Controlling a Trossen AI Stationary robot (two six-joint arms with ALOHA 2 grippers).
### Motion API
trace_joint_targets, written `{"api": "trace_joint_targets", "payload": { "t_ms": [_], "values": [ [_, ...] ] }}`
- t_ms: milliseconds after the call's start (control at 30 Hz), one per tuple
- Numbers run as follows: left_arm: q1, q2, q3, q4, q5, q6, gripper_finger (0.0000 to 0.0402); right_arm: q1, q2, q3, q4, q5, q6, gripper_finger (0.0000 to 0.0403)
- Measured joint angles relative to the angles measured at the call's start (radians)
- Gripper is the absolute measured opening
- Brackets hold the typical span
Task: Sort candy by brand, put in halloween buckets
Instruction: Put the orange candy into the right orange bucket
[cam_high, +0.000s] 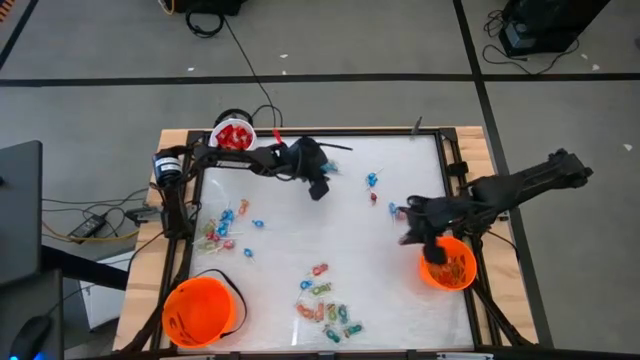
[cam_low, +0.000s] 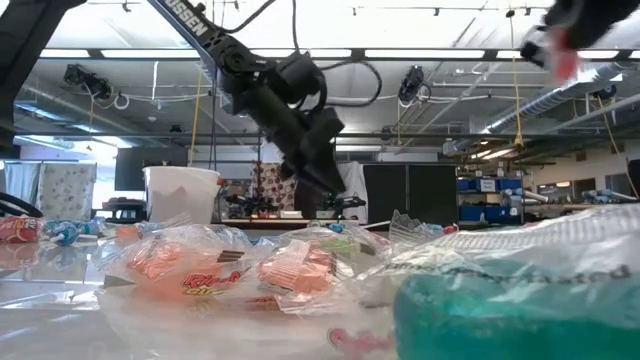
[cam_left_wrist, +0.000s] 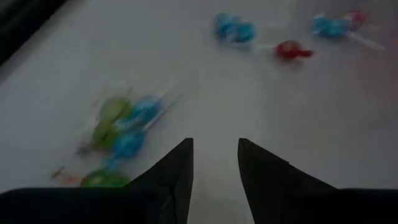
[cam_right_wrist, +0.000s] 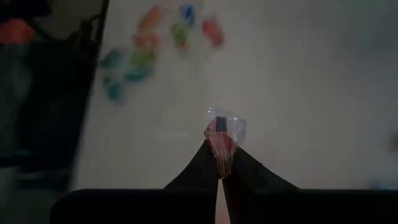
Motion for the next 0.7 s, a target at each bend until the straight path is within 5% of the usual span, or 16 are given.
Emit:
{"api": "trace_joint_targets", "payload": {
  "t_ms": [267, 700],
  "values": [
    [0.010, 0.000, 0.000, -0.033, -0.026, 0.013, 0.0131, 0.127, -0.084, 0.001, -0.410, -0.072, 0.416, 0.0022],
    [0.057, 0.000, 0.000, -0.024, -0.037, 0.069, 0.0131, 0.353, 0.042, -0.123, -0.419, -0.097, 0.709, 0.0031]
  ]
}}
